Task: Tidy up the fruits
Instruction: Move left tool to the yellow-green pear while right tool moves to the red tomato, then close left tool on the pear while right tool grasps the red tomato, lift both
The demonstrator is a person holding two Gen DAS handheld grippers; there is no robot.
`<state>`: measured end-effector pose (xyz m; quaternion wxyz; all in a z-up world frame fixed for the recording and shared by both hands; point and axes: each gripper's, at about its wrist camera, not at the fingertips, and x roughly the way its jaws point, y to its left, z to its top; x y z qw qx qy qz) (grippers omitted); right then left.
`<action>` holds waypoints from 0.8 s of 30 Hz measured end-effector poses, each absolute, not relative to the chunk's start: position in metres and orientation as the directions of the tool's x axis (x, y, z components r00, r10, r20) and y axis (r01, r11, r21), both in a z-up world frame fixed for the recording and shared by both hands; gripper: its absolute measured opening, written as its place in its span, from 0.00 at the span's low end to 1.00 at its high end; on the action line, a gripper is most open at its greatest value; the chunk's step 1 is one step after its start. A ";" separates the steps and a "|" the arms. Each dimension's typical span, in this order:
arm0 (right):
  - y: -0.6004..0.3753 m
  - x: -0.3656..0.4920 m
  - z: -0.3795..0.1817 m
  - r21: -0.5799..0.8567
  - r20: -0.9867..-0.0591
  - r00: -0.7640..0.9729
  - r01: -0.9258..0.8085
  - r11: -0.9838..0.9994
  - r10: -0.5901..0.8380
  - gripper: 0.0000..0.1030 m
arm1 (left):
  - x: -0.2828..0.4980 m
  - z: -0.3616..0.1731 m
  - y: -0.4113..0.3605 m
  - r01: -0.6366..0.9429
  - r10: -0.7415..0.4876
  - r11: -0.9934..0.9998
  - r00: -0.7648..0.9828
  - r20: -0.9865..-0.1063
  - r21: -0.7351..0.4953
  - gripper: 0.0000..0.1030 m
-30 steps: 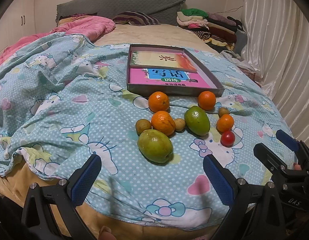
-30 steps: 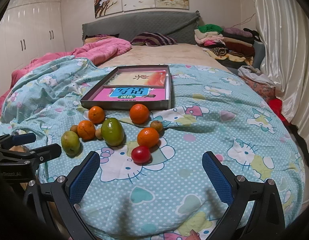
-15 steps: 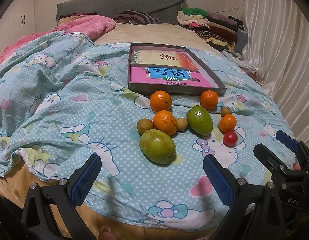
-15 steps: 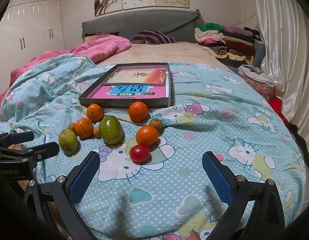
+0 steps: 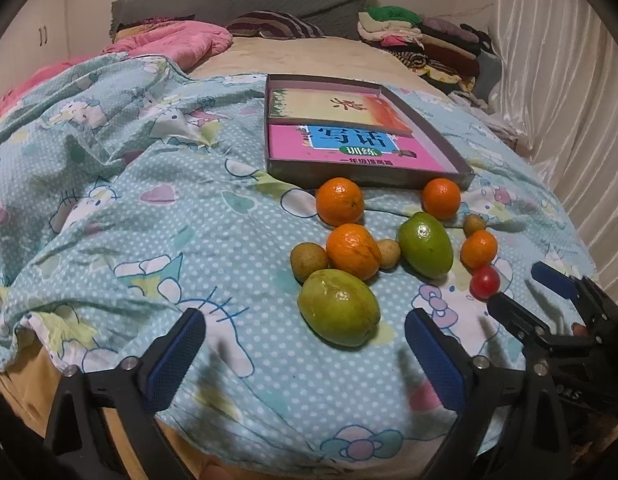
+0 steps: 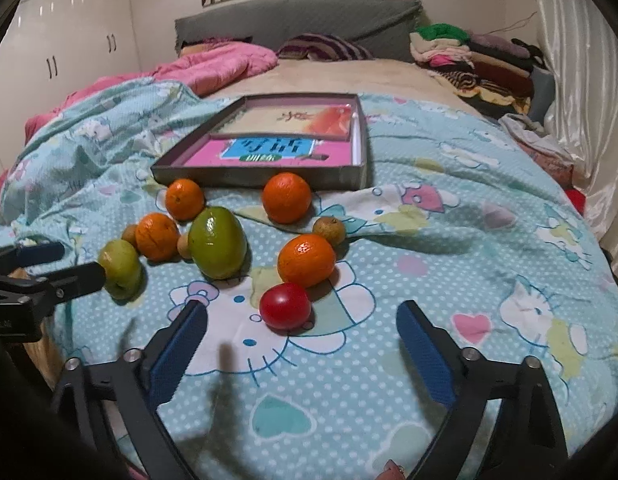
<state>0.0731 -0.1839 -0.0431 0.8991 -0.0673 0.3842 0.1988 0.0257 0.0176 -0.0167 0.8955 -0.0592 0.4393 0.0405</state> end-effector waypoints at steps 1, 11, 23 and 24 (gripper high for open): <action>-0.183 0.076 -0.045 0.037 -0.723 0.618 -0.414 0.910 0.310 0.75 | 0.027 -0.018 0.017 -0.122 0.018 0.990 0.609 -0.793 -0.071 0.90; -0.175 0.089 -0.061 0.058 -0.749 0.565 -0.467 0.882 0.348 0.34 | 0.036 -0.024 0.008 -0.093 -0.058 0.985 0.612 -0.789 -0.145 0.71; -0.185 0.085 -0.055 0.097 -0.738 0.559 -0.467 0.879 0.378 0.30 | 0.048 -0.034 0.004 -0.079 -0.069 0.987 0.560 -0.825 -0.137 0.49; -0.187 0.084 -0.053 0.102 -0.736 0.559 -0.465 0.879 0.381 0.30 | 0.048 -0.034 0.006 -0.079 -0.070 0.988 0.554 -0.829 -0.136 0.49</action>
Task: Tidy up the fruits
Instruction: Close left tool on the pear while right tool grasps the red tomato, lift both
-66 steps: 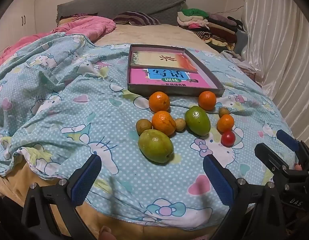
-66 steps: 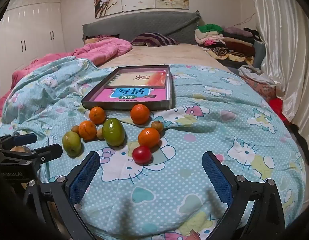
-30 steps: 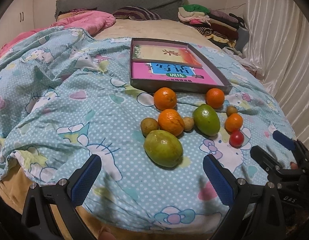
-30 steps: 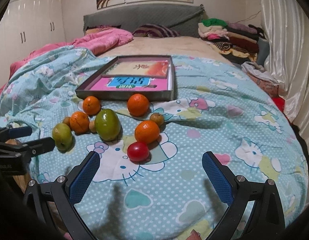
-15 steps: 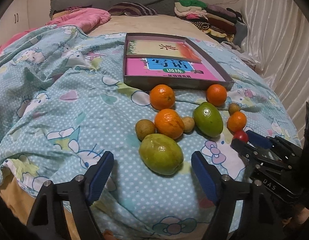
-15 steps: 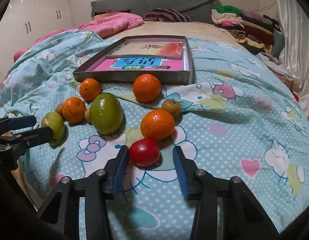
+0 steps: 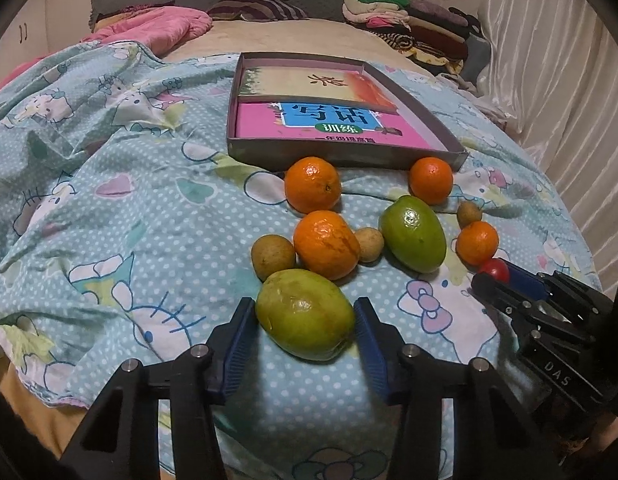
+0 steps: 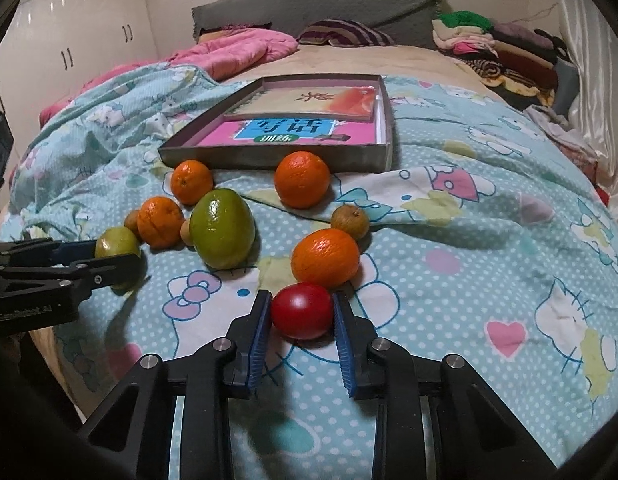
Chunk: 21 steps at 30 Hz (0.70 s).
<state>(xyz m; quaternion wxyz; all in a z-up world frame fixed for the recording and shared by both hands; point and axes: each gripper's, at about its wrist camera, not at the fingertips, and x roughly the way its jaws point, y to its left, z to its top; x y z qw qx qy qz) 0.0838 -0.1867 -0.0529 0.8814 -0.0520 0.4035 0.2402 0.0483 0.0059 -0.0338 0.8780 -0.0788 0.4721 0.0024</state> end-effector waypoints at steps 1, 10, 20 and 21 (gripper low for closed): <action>-0.188 0.083 -0.051 0.105 -0.733 0.562 -0.463 0.880 0.383 0.30 | 0.048 -0.033 0.008 -0.078 -0.077 0.987 0.553 -0.830 -0.143 0.48; -0.193 0.092 -0.023 0.098 -0.687 0.607 -0.467 0.879 0.399 0.30 | 0.048 -0.006 0.018 -0.062 -0.134 0.977 0.570 -0.811 -0.205 0.48; -0.199 0.130 -0.004 0.091 -0.658 0.639 -0.456 0.885 0.398 0.30 | 0.086 0.012 0.032 -0.063 -0.097 0.984 0.592 -0.800 -0.166 0.48; -0.198 0.134 -0.003 0.093 -0.657 0.639 -0.458 0.884 0.400 0.30 | 0.091 0.013 0.033 -0.064 -0.090 0.985 0.594 -0.800 -0.159 0.48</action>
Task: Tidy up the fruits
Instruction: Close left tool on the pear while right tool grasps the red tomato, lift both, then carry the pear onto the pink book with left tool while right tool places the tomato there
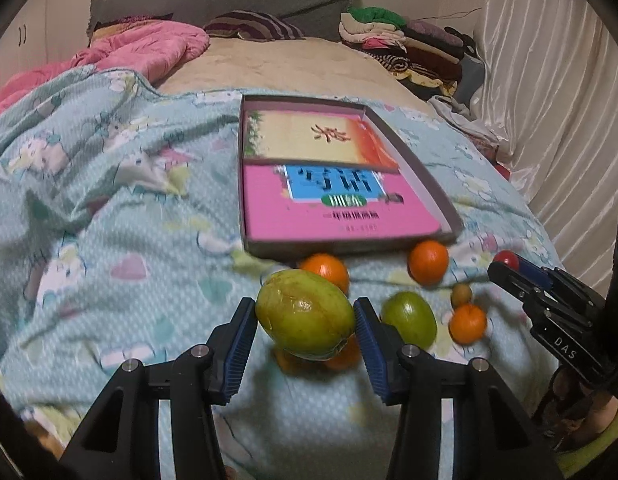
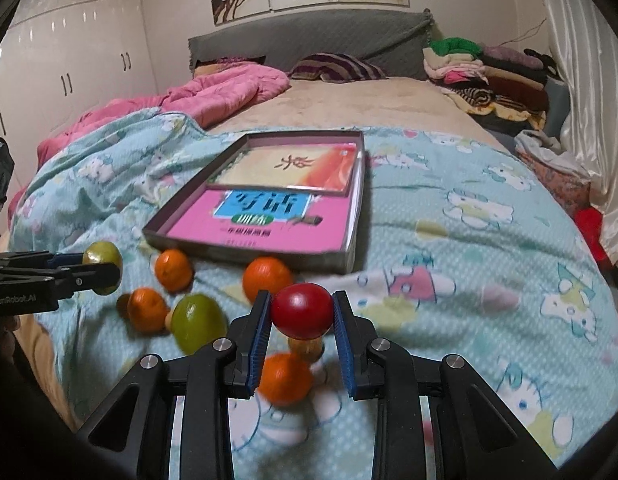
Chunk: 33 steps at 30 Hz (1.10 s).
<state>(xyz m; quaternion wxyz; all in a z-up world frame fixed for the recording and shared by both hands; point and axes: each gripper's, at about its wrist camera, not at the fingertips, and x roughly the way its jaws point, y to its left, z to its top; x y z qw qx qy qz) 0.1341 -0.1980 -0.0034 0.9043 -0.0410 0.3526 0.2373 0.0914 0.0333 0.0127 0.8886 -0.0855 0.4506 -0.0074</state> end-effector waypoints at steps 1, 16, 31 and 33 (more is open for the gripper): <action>-0.197 0.139 -0.003 0.097 -0.657 0.637 -0.459 0.883 0.403 0.30 | 0.096 0.013 0.035 -0.065 -0.086 0.986 0.595 -0.799 -0.155 0.48; -0.160 0.209 -0.011 0.106 -0.691 0.575 -0.519 0.848 0.438 0.30 | 0.169 0.006 0.041 -0.024 -0.107 0.989 0.582 -0.806 -0.148 0.48; -0.144 0.237 -0.026 0.069 -0.754 0.518 -0.551 0.832 0.405 0.30 | 0.201 -0.017 0.035 0.033 -0.098 0.995 0.558 -0.824 -0.096 0.48; -0.141 0.240 -0.026 0.068 -0.758 0.509 -0.560 0.826 0.408 0.30 | 0.202 -0.020 0.035 0.033 -0.100 0.995 0.548 -0.830 -0.098 0.48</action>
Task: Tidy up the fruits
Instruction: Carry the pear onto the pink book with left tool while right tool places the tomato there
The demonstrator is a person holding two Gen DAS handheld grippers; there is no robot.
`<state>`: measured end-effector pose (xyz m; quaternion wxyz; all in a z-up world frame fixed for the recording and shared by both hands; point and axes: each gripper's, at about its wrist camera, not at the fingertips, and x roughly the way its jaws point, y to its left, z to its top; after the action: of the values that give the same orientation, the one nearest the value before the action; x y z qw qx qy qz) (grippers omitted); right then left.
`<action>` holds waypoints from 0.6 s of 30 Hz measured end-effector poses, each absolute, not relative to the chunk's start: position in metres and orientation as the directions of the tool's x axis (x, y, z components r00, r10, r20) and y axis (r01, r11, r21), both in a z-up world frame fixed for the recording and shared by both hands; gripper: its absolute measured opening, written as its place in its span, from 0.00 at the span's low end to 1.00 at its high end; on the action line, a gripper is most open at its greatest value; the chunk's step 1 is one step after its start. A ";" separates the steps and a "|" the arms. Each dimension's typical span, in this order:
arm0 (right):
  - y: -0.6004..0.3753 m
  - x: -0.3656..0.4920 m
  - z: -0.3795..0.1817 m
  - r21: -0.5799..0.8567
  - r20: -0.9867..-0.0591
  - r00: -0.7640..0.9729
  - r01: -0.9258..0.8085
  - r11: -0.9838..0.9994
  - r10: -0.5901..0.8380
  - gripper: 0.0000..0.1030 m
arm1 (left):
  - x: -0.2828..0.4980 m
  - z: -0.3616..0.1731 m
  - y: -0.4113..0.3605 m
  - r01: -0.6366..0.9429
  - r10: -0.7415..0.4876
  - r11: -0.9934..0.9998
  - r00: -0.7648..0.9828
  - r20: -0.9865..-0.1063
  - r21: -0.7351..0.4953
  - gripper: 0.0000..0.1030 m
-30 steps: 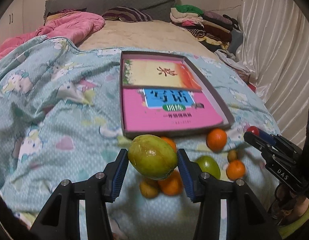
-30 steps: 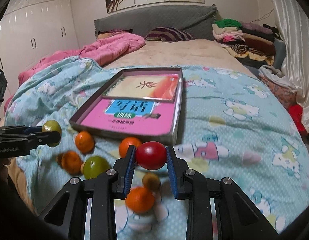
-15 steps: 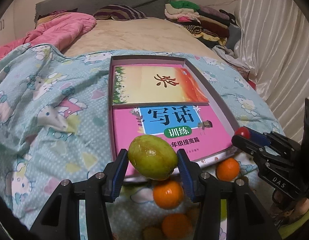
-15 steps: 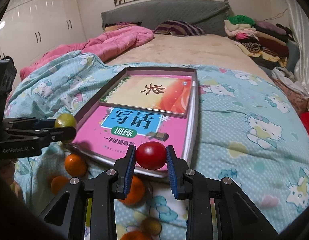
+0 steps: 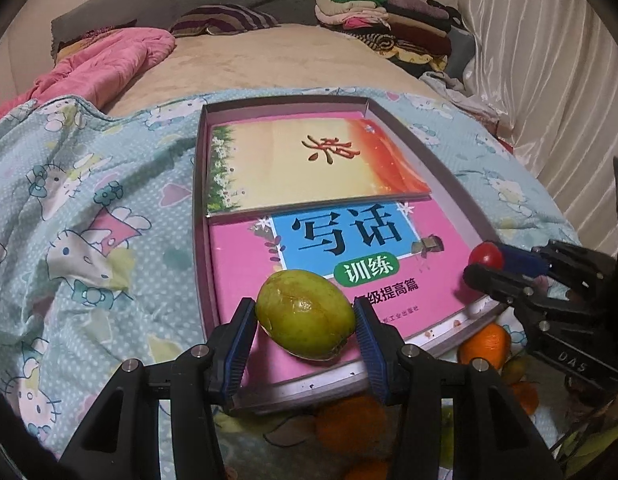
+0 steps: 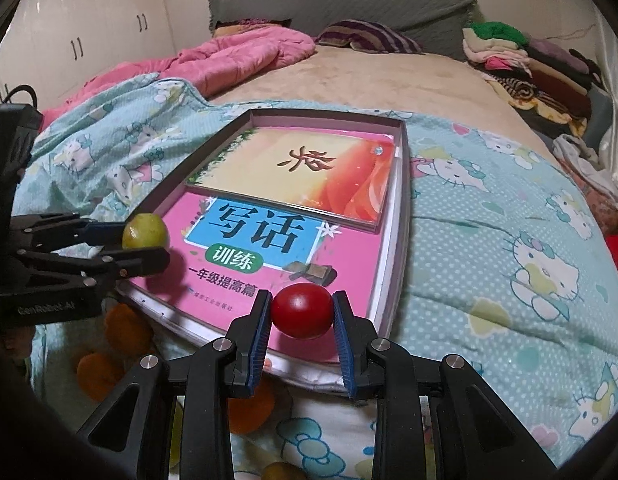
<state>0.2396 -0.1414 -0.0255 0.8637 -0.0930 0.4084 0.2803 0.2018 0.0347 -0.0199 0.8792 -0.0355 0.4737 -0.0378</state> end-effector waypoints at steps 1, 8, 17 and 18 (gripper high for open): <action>-0.140 0.241 -0.026 0.067 -0.760 0.506 -0.563 0.824 0.408 0.30 | 0.201 -0.021 0.034 0.034 -0.101 0.995 0.547 -0.831 -0.099 0.48; -0.134 0.245 -0.034 0.060 -0.789 0.477 -0.568 0.821 0.387 0.30 | 0.203 -0.024 0.034 0.034 -0.099 0.995 0.540 -0.836 -0.096 0.49; -0.132 0.244 -0.038 0.061 -0.796 0.469 -0.568 0.821 0.383 0.35 | 0.204 -0.023 0.034 0.037 -0.097 0.995 0.547 -0.832 -0.091 0.49; -0.132 0.244 -0.038 0.060 -0.795 0.471 -0.567 0.822 0.383 0.35 | 0.204 -0.023 0.035 0.036 -0.097 0.995 0.547 -0.831 -0.092 0.49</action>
<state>0.2439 -0.1323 -0.0383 0.8509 -0.1067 0.4321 0.2790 0.2040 0.0346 -0.0229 0.8789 -0.0321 0.4743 -0.0380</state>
